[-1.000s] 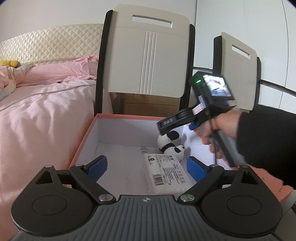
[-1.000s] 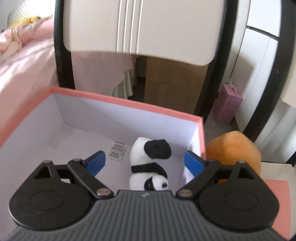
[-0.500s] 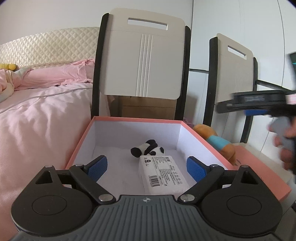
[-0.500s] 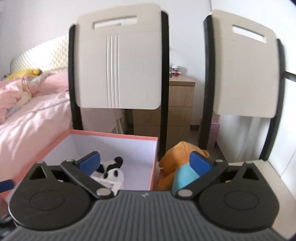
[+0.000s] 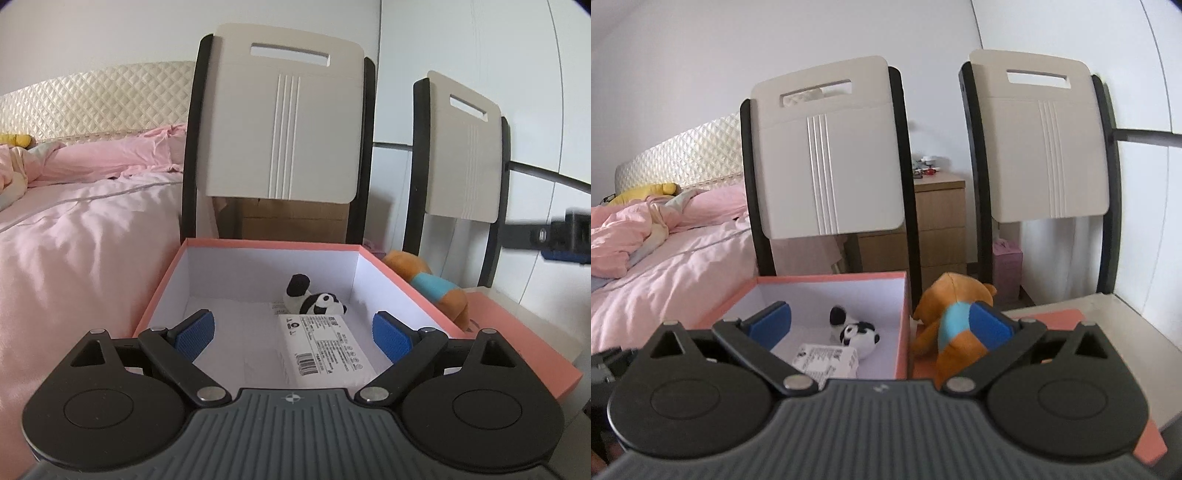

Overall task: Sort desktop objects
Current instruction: 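Open the right gripper to drop the panda into the box, then move the right gripper to the brown teddy bear and close on it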

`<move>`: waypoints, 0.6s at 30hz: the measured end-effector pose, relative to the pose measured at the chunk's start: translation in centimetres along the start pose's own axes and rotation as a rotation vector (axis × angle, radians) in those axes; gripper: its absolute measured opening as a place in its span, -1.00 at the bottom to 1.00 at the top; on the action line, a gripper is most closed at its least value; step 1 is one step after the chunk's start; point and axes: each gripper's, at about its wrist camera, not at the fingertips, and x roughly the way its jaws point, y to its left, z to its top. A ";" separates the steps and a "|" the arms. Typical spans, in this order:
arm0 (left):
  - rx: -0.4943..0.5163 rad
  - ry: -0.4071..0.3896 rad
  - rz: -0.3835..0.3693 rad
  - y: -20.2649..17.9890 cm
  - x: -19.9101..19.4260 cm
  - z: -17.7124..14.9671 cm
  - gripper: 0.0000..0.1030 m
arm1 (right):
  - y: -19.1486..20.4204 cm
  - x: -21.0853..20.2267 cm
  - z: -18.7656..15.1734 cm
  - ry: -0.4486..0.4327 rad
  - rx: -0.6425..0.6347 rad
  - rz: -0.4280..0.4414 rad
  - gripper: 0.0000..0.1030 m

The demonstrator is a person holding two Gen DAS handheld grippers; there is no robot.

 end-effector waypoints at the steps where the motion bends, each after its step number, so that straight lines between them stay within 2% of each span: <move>1: 0.002 -0.005 -0.002 0.0 -0.1 0.0 0.83 | -0.1 -0.2 -0.3 0.001 -0.002 -0.001 1.00; 9: 0.020 -0.027 -0.001 -0.5 -0.1 -0.3 0.83 | 0.6 -1.4 -3.0 -0.040 -0.012 -0.001 1.00; 14: 0.040 -0.067 -0.006 -0.8 -0.8 -0.3 0.83 | 0.5 -1.9 -3.9 -0.034 -0.013 -0.028 1.00; 18: 0.040 -0.057 -0.005 -0.8 -0.6 -0.3 0.83 | 0.0 -2.3 -4.2 -0.039 0.014 -0.044 1.00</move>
